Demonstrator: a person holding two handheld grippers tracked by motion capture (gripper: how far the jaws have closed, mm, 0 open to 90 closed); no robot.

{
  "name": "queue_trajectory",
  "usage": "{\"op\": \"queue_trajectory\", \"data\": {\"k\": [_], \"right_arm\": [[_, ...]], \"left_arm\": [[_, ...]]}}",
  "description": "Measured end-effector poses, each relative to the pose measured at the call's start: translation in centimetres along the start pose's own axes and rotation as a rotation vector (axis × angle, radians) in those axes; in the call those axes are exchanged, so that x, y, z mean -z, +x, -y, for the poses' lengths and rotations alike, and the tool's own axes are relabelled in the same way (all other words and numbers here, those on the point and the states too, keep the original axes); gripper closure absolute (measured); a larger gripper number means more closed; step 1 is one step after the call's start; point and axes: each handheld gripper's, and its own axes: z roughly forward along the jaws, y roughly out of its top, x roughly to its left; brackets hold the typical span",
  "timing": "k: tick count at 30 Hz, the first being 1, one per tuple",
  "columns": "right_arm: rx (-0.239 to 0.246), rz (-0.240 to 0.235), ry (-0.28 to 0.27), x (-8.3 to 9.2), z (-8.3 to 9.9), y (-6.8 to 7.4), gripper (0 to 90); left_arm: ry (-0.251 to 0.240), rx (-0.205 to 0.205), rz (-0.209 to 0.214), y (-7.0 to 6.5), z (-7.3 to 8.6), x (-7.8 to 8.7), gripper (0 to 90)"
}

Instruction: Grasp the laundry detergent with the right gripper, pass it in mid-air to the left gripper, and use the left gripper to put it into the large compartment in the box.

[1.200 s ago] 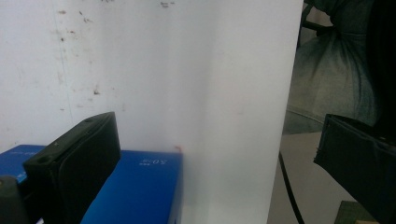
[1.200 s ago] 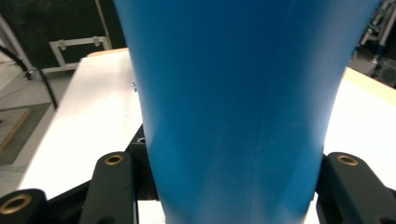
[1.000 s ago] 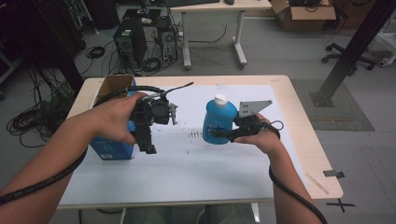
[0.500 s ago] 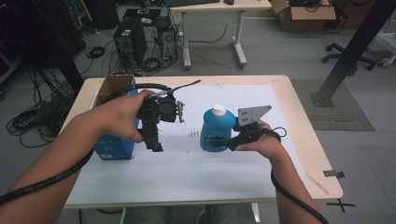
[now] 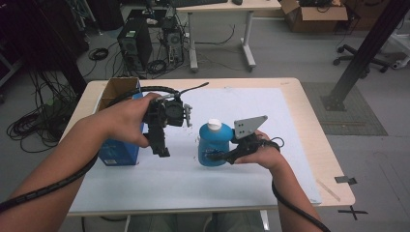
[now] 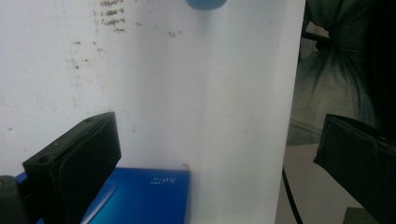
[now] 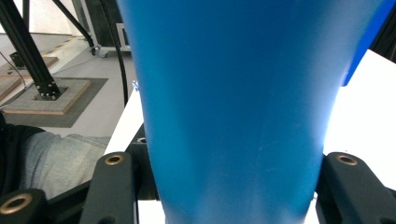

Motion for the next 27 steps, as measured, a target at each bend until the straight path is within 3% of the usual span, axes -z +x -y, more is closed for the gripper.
{"op": "queue_trajectory", "data": {"k": [12,27], "right_arm": [[0.008,-0.038,0.003,-2.3,0.3,0.2,44.2],[0.009,-0.053,0.000,-4.6,0.2,0.0,44.2]], "left_arm": [[-0.004,-0.009,0.007,0.0,-0.6,-0.2,0.2],[0.002,-0.023,0.013,-0.3,-1.2,-1.0,0.2]]}}
